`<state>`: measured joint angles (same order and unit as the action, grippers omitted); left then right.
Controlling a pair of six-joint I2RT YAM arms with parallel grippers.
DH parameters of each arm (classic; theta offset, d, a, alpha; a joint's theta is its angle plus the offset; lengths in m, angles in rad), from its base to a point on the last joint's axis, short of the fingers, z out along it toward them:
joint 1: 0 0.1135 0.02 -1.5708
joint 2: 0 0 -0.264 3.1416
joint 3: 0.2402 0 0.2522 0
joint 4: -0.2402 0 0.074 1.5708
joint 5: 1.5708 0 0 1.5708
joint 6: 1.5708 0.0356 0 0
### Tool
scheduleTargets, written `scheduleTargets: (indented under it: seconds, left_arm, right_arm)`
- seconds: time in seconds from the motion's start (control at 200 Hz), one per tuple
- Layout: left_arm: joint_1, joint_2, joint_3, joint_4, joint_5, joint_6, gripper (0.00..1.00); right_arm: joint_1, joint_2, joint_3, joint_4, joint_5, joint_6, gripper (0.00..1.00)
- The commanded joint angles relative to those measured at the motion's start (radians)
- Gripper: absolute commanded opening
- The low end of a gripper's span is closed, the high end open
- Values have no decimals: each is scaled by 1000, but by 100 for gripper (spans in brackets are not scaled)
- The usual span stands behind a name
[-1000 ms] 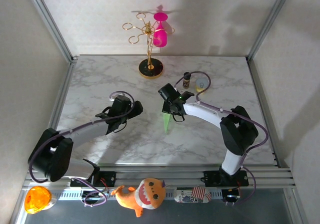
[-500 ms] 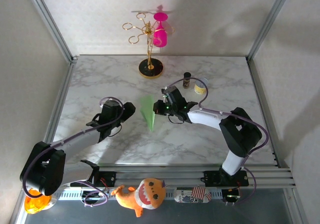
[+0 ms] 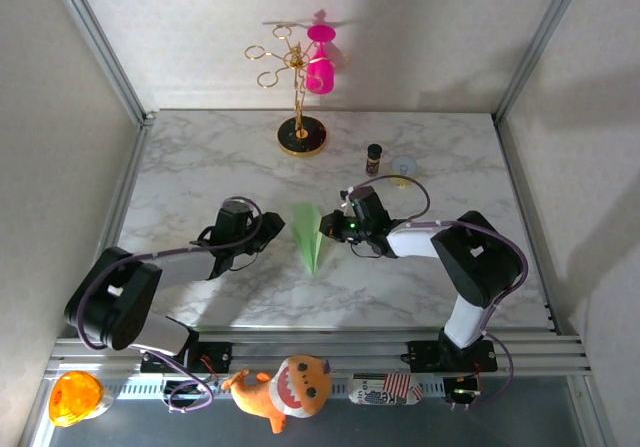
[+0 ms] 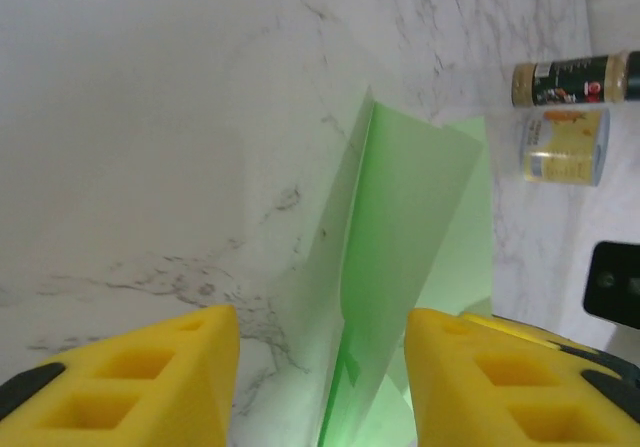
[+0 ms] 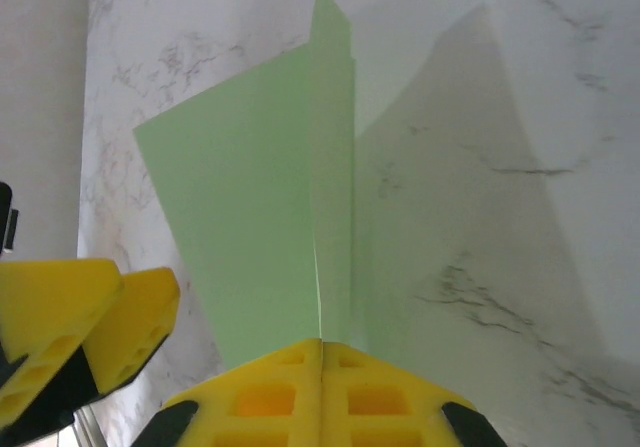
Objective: Fold a paper plane with a square sheet of paper (pick it up from the middle)
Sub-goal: Turn over a paper plane at the center of the table.
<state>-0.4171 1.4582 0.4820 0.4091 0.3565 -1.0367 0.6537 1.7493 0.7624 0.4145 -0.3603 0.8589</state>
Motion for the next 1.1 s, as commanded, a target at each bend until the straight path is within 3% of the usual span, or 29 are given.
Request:
scheduleTargets:
  seconds: [0.0,0.115,0.315,0.601,0.986,1.097]
  left_arm:
    - [-22,39,0,81,66,-22,43]
    - [-43,77,18,105,92,-19,42]
    - [-81,121,63,90,101,13,41]
    - [-88,158,93,50,75,32,23]
    - [-88,215,124,74,94,42,19]
    - [-88,230,139,67,90,47,13]
  right_arm:
    - [-6,3,-36,53,13,23,11]
    - [-9,1,-46,44,21,19,16]
    - [-11,7,-41,17,29,9,14]
    - [-12,13,-39,5,32,1,11]
    - [-18,21,-35,3,25,-1,10]
    - [-21,19,-34,-2,26,-2,10]
